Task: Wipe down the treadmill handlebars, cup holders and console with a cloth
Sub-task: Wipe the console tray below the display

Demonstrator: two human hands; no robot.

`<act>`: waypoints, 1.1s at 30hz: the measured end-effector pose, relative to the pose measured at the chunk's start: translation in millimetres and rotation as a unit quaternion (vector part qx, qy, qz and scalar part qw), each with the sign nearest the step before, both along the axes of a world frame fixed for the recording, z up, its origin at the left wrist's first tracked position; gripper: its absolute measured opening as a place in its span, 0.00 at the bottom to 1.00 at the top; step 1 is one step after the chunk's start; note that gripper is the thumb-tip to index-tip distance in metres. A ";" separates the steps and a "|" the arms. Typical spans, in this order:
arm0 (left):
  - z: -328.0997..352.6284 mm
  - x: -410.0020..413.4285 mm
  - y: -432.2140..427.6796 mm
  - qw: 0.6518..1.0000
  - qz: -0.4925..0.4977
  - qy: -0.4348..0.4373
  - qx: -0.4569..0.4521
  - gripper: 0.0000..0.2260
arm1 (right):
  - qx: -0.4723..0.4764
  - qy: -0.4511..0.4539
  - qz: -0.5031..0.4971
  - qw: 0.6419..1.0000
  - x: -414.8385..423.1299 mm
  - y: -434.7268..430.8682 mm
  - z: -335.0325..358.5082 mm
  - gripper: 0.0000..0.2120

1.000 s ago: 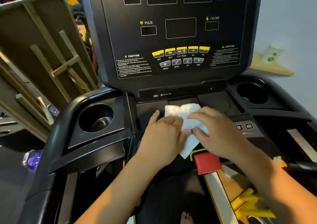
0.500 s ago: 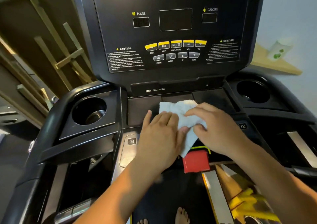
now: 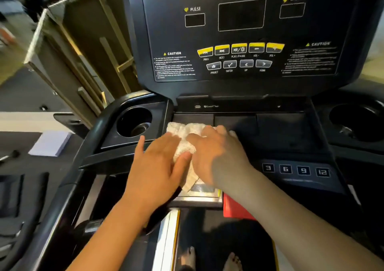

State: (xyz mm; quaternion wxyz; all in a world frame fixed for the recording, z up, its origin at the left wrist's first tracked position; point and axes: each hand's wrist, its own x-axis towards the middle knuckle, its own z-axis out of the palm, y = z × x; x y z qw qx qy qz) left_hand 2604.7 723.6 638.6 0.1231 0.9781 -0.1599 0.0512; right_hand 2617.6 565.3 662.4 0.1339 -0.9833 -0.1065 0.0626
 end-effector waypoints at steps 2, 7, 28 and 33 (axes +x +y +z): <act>2.1 0.2 -7.6 1.000 0.012 -0.008 0.022 0.23 | 0.002 0.028 0.000 1.000 10.3 -2.1 0.2 0.21; 5.9 9.3 -47.6 0.999 -0.016 0.010 0.030 0.21 | 0.088 0.044 -0.061 0.993 15.0 -44.5 -4.0 0.18; 7.6 18.9 -112.9 0.984 -0.157 -0.037 0.080 0.21 | -0.054 -0.026 -0.154 0.986 -2.1 -105.5 -8.1 0.21; -3.5 42.9 -118.3 0.985 -0.161 0.018 0.066 0.31 | -0.081 -0.018 -0.194 0.978 19.9 -101.6 -10.0 0.21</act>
